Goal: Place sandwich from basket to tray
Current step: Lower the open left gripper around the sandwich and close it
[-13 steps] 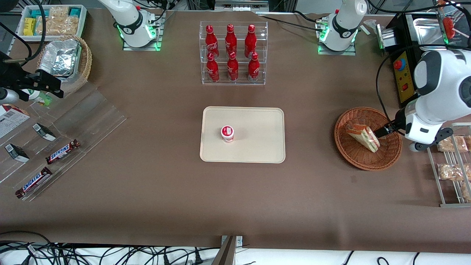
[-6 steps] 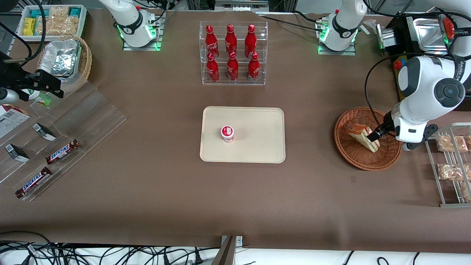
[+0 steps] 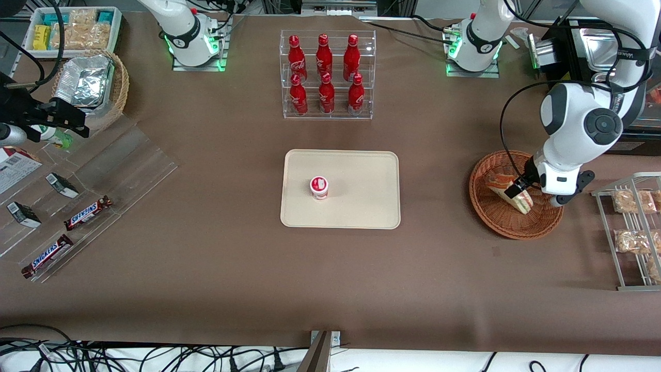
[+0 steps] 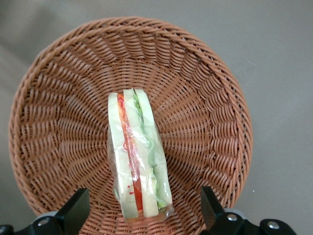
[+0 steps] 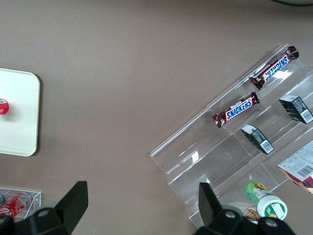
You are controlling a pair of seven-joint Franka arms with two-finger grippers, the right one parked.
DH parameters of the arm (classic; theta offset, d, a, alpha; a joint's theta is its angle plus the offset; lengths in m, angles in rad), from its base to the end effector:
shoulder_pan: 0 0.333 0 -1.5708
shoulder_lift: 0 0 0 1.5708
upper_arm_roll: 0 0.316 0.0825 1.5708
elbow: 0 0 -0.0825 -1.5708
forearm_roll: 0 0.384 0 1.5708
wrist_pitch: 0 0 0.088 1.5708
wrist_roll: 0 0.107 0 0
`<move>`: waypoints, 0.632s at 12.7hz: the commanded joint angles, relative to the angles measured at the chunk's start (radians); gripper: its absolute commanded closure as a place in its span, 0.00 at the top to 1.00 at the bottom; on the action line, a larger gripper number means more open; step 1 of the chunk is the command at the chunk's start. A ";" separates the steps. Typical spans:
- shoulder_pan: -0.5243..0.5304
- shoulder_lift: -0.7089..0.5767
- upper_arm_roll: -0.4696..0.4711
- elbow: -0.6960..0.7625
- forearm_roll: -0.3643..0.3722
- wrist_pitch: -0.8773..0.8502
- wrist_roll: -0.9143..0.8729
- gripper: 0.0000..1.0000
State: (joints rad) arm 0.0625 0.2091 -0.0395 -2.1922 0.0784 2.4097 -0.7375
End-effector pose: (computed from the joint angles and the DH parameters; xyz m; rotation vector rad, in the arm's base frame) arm 0.5550 0.0134 0.2910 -2.9129 -1.0687 -0.0369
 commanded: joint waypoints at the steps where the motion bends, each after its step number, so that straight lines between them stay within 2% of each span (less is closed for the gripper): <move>1: 0.000 0.018 0.003 -0.018 0.023 0.058 -0.039 1.00; 3: -0.001 0.039 0.003 -0.018 0.035 0.078 -0.068 1.00; 6: -0.001 0.070 0.000 -0.017 0.138 0.095 -0.132 1.00; 8: -0.003 0.091 -0.002 -0.017 0.173 0.112 -0.172 1.00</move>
State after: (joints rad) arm 0.0628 0.2805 -0.0400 -2.2094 0.2045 2.4996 -0.8631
